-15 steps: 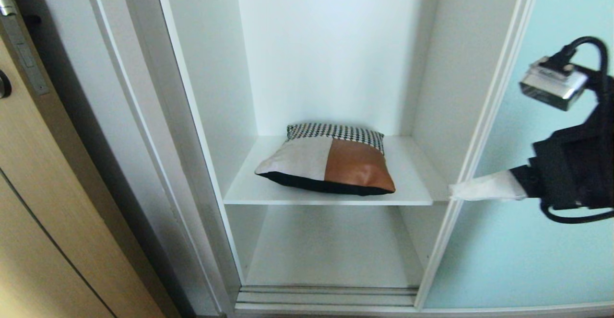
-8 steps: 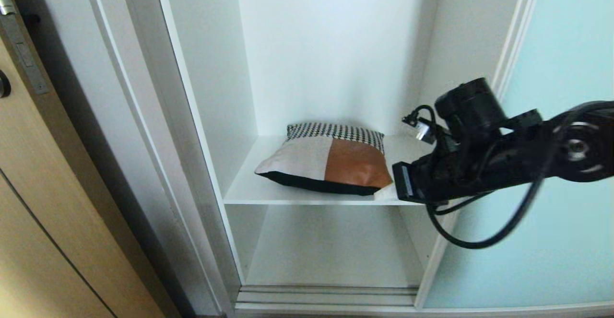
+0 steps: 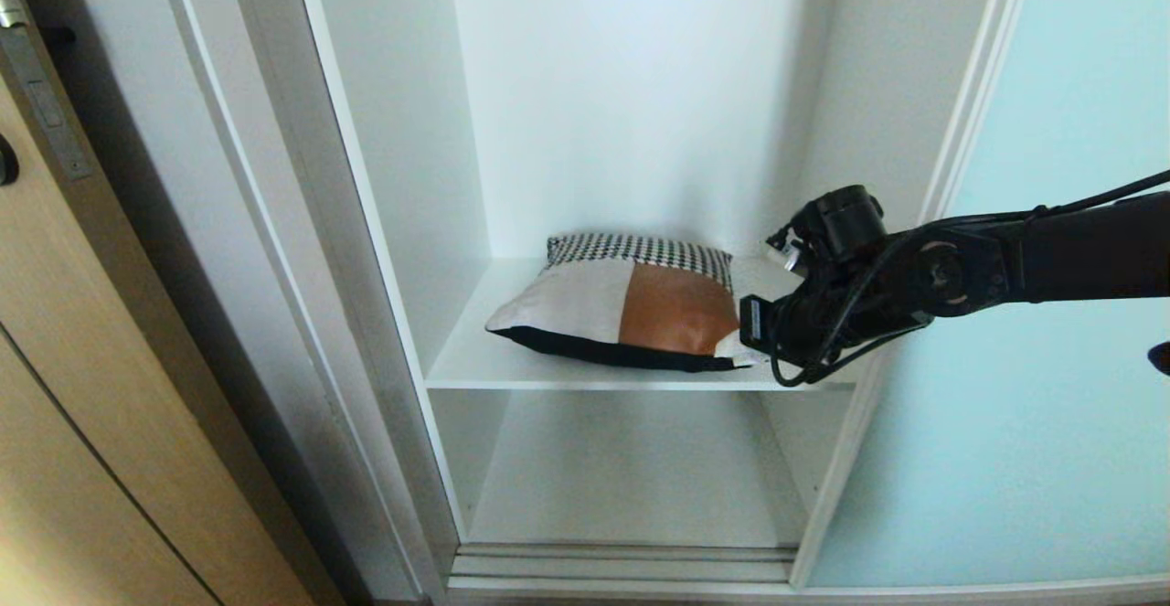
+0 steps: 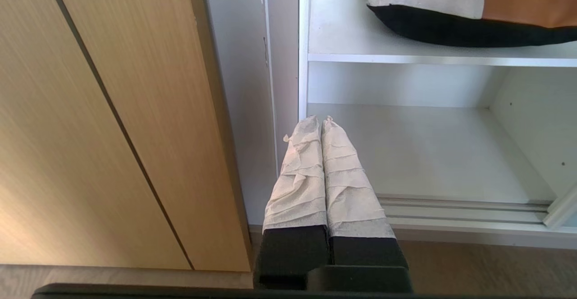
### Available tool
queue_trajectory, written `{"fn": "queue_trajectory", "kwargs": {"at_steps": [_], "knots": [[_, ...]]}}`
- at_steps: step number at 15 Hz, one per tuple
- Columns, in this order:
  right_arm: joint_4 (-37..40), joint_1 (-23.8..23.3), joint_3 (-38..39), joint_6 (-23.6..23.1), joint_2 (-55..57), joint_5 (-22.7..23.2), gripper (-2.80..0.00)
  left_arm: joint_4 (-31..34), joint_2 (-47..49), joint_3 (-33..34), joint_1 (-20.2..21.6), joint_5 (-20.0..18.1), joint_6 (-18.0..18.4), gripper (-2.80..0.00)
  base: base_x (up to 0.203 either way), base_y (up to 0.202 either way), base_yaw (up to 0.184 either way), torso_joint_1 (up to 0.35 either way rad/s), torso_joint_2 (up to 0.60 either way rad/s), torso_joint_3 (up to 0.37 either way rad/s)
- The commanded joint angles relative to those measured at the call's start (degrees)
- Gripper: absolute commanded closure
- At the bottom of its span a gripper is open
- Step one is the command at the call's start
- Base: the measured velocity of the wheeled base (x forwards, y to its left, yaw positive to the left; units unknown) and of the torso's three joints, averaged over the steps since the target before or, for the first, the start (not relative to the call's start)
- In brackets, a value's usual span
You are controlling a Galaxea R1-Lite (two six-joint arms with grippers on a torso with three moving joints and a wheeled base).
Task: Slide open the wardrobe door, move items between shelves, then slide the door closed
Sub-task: Place the pillow on the lower shelf
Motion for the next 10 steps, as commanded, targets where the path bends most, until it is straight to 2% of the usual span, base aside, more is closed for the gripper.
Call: {"fn": "queue_trajectory", "kwargs": {"at_steps": [1, 7, 10], "knots": [[0.19, -2.47, -1.12, 0.79, 1.39, 0.37, -2.80, -0.02, 0.09, 0.09, 0.01, 0.01, 0.00, 0.00, 0.000, 0.000, 0.000, 0.000, 0.00, 0.000], [-0.21, -3.20, -6.37, 4.10, 8.92, 1.62, -2.80, -0.02, 0.09, 0.09, 0.01, 0.01, 0.00, 0.00, 0.000, 0.000, 0.000, 0.000, 0.00, 0.000], [-3.96, -3.31, -10.54, 7.39, 14.22, 2.26, -2.80, -0.02, 0.09, 0.09, 0.01, 0.01, 0.00, 0.00, 0.000, 0.000, 0.000, 0.000, 0.00, 0.000]]}}
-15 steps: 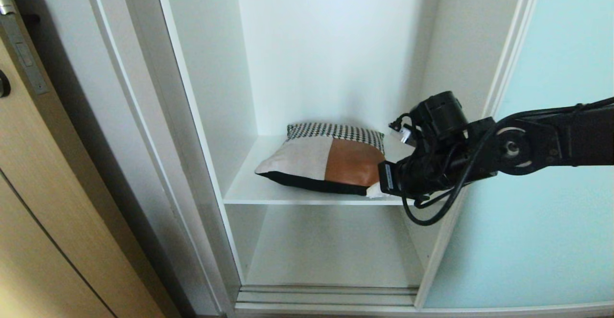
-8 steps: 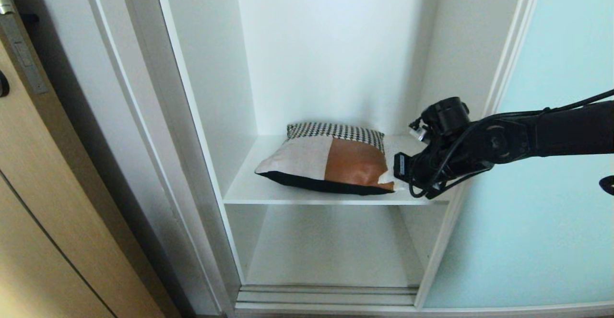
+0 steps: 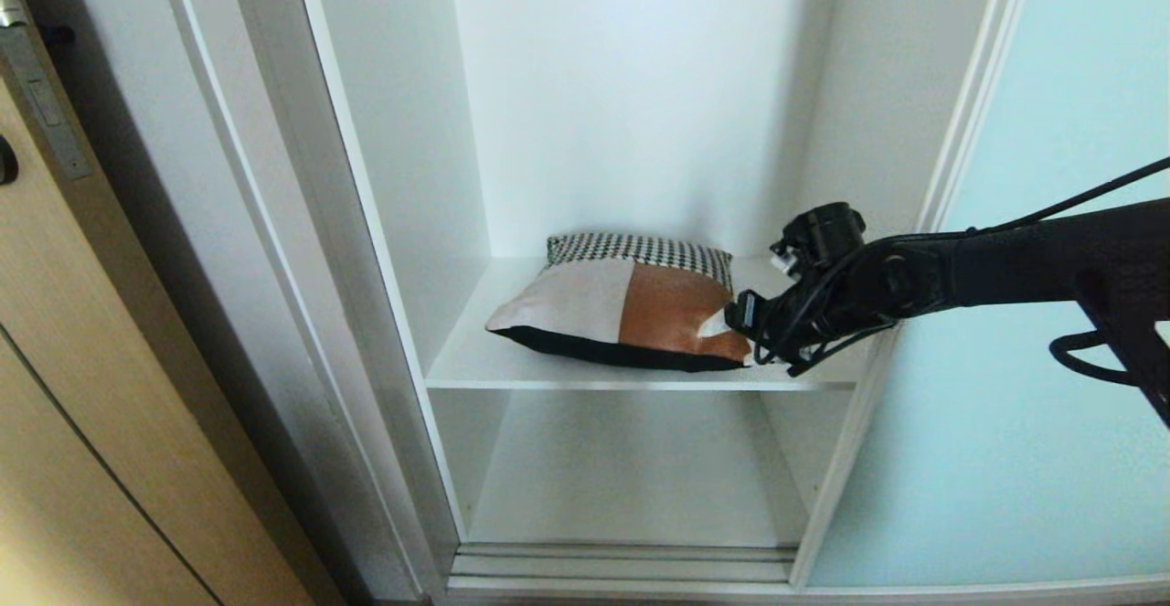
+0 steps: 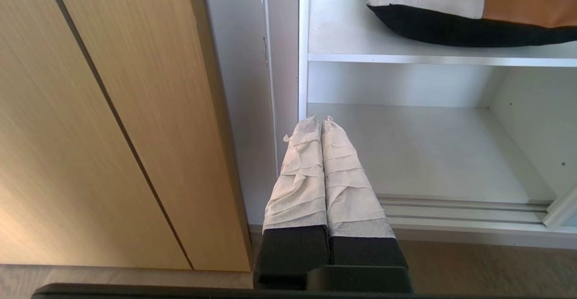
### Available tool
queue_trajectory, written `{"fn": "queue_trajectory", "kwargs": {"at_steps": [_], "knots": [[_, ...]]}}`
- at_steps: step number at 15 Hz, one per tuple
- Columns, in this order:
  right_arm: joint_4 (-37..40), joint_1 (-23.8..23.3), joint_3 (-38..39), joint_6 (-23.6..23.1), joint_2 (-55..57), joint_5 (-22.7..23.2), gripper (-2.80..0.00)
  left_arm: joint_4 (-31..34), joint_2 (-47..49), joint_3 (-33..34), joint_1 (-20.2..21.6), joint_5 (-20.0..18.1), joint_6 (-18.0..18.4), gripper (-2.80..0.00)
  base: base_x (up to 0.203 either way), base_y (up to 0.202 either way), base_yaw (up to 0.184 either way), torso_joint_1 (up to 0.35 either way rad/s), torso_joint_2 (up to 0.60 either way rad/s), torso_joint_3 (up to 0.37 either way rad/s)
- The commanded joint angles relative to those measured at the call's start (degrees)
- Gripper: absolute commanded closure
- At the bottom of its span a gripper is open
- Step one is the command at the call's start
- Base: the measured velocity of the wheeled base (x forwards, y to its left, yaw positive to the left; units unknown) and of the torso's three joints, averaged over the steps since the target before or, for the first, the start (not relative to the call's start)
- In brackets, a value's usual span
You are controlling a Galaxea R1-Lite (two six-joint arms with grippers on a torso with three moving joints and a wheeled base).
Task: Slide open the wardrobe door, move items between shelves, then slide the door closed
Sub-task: Place the pillow on the lower shelf
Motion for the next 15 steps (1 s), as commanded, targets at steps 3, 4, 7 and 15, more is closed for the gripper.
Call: {"fn": "queue_trajectory", "kwargs": {"at_steps": [3, 4, 7, 15], "knots": [[-1.47, -2.27, -5.06, 0.95, 6.84, -0.04, -2.80, 0.02, 0.09, 0.09, 0.01, 0.04, 0.00, 0.00, 0.000, 0.000, 0.000, 0.000, 0.00, 0.000], [-1.52, -2.98, -5.77, 0.96, 7.31, -0.05, -2.80, 0.02, 0.09, 0.09, 0.01, 0.04, 0.00, 0.00, 0.000, 0.000, 0.000, 0.000, 0.00, 0.000], [-1.46, -5.90, -7.77, 0.95, 8.59, -0.21, -2.80, 0.02, 0.09, 0.09, 0.01, 0.04, 0.00, 0.00, 0.000, 0.000, 0.000, 0.000, 0.00, 0.000], [-1.97, -8.43, -11.57, 1.13, 13.09, 0.20, -2.80, 0.02, 0.09, 0.09, 0.01, 0.04, 0.00, 0.00, 0.000, 0.000, 0.000, 0.000, 0.00, 0.000]]}}
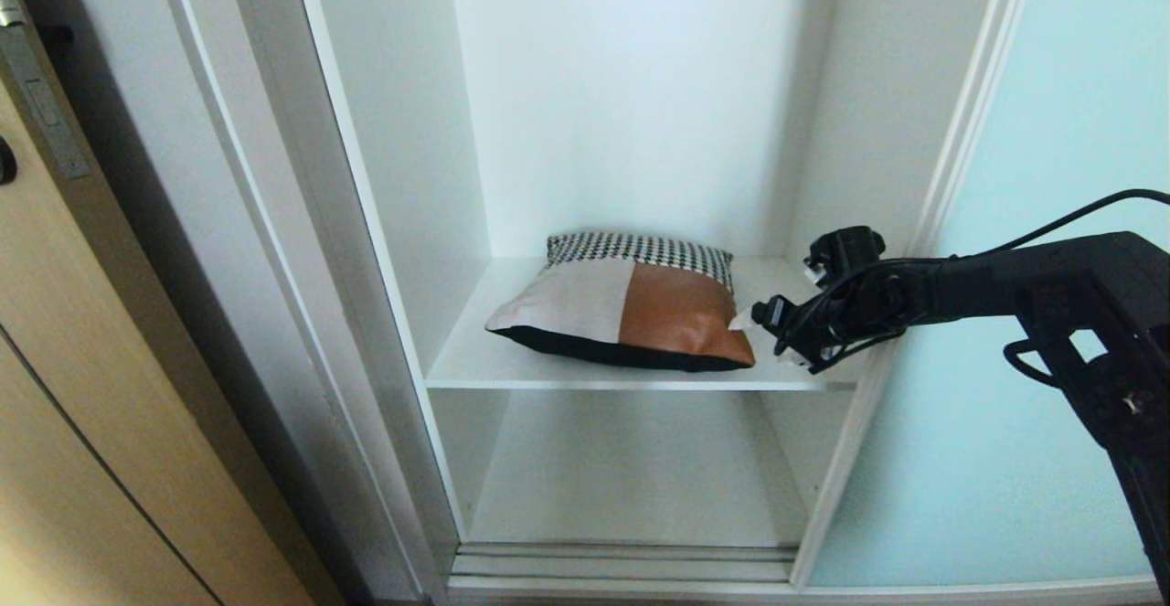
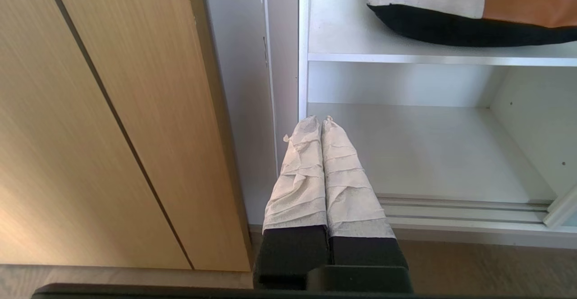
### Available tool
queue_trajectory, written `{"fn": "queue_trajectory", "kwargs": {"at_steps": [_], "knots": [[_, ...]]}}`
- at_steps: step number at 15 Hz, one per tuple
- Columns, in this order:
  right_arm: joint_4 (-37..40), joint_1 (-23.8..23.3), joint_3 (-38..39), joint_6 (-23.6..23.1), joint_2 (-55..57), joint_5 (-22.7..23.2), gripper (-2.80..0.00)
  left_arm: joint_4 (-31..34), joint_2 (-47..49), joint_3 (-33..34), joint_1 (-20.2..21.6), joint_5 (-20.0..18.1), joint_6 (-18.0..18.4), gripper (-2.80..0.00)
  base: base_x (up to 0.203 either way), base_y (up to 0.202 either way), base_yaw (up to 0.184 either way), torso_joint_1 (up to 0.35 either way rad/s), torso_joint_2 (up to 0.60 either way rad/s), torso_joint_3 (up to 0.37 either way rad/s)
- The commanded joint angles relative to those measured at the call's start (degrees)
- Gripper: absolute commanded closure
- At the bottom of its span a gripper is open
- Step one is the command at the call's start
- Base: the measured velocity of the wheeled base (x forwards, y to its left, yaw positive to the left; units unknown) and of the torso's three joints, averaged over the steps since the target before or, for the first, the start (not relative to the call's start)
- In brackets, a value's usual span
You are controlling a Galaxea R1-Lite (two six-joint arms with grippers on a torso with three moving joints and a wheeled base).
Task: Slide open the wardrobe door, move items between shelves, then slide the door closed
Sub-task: Place the pillow on the lower shelf
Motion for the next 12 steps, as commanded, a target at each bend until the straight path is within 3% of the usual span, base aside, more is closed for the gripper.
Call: {"fn": "queue_trajectory", "kwargs": {"at_steps": [1, 4, 7, 12], "knots": [[-0.63, 0.18, -2.22, 0.53, 2.66, 0.43, -2.80, -0.01, 0.09, 0.09, -0.02, 0.04, -0.01, 0.00, 0.000, 0.000, 0.000, 0.000, 0.00, 0.000], [-6.20, 0.54, -2.24, 1.33, 5.38, 0.87, -2.80, -0.01, 0.09, 0.09, -0.02, 0.04, -0.01, 0.00, 0.000, 0.000, 0.000, 0.000, 0.00, 0.000], [-7.81, 0.39, -2.23, 2.93, 4.31, 5.54, -2.80, -0.01, 0.09, 0.09, -0.02, 0.04, -0.01, 0.00, 0.000, 0.000, 0.000, 0.000, 0.00, 0.000], [-12.45, 0.28, -2.06, 2.74, 4.13, 8.06, -2.80, -0.01, 0.09, 0.09, -0.02, 0.04, -0.01, 0.00, 0.000, 0.000, 0.000, 0.000, 0.00, 0.000]]}}
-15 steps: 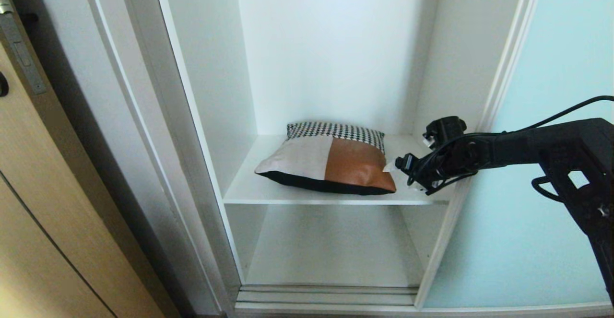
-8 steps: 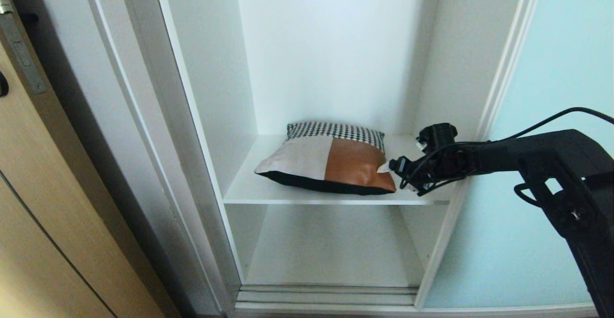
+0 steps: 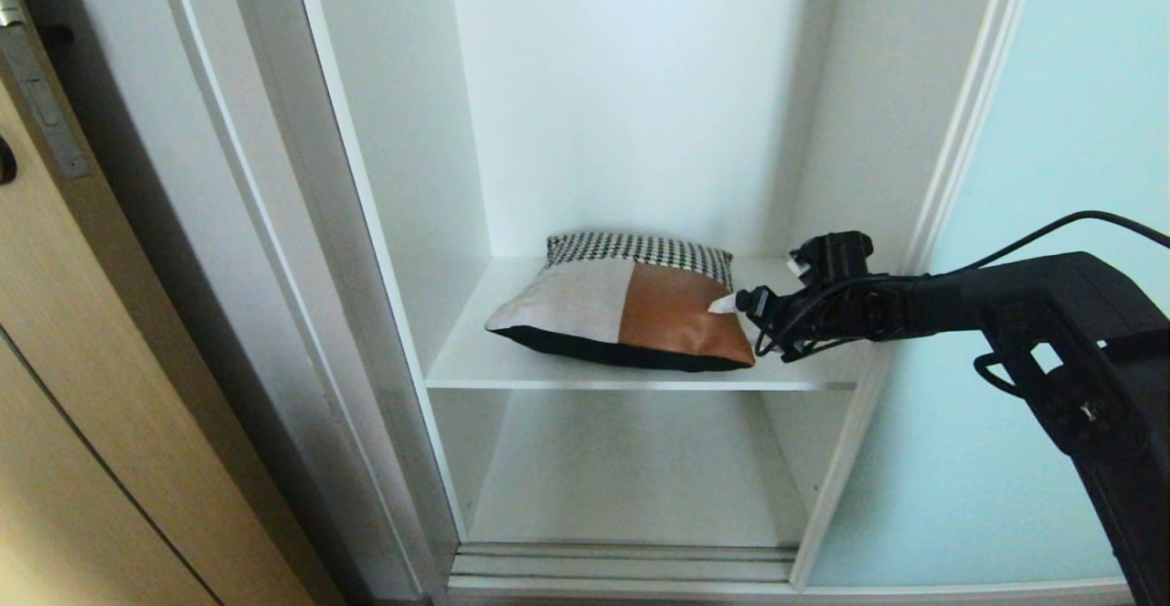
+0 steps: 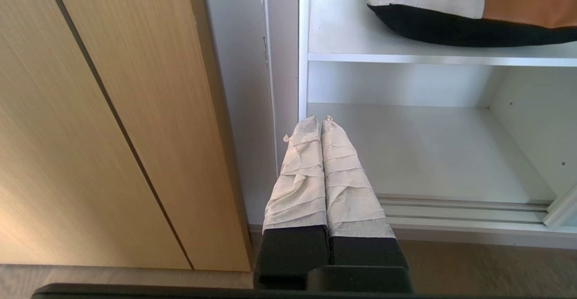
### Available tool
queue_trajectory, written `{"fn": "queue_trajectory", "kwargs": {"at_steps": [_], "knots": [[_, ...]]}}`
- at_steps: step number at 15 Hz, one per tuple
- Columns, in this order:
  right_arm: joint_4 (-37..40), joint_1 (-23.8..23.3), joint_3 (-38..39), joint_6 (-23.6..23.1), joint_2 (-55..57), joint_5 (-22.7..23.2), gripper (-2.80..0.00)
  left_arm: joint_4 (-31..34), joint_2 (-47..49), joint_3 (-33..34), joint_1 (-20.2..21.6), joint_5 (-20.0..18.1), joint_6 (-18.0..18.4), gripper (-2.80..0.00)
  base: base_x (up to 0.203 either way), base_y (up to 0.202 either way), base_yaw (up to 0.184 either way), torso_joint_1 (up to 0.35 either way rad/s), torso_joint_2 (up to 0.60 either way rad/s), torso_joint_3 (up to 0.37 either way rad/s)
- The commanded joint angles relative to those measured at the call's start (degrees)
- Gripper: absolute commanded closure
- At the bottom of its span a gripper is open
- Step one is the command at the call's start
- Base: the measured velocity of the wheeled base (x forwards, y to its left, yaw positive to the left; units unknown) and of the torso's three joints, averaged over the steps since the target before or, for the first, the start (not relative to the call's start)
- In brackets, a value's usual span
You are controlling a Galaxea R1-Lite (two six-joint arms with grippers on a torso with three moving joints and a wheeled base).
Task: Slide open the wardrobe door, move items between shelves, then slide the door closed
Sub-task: Place the pillow on the lower shelf
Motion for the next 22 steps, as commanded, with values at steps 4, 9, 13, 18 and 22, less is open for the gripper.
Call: {"fn": "queue_trajectory", "kwargs": {"at_steps": [4, 9, 13, 18, 22], "knots": [[-0.99, 0.05, 0.06, 0.28, 0.92, 2.70, -2.80, -0.02, 0.09, 0.09, 0.01, 0.03, 0.00, 0.00, 0.000, 0.000, 0.000, 0.000, 0.00, 0.000], [-1.20, 0.21, 0.05, 0.11, 3.40, 3.78, -2.80, -0.02, 0.09, 0.09, 0.01, 0.03, 0.00, 0.00, 0.000, 0.000, 0.000, 0.000, 0.00, 0.000], [-6.49, 0.29, -0.12, 0.08, 4.55, 5.89, -2.80, -0.02, 0.09, 0.09, 0.01, 0.03, 0.00, 0.00, 0.000, 0.000, 0.000, 0.000, 0.00, 0.000], [-9.41, 0.29, -0.19, -0.15, 6.02, 8.95, -2.80, -0.02, 0.09, 0.09, 0.01, 0.03, 0.00, 0.00, 0.000, 0.000, 0.000, 0.000, 0.00, 0.000], [-12.94, -0.06, -0.29, -0.06, 7.06, 9.46, 0.00, -0.02, 0.09, 0.09, 0.01, 0.03, 0.00, 0.00, 0.000, 0.000, 0.000, 0.000, 0.00, 0.000]]}}
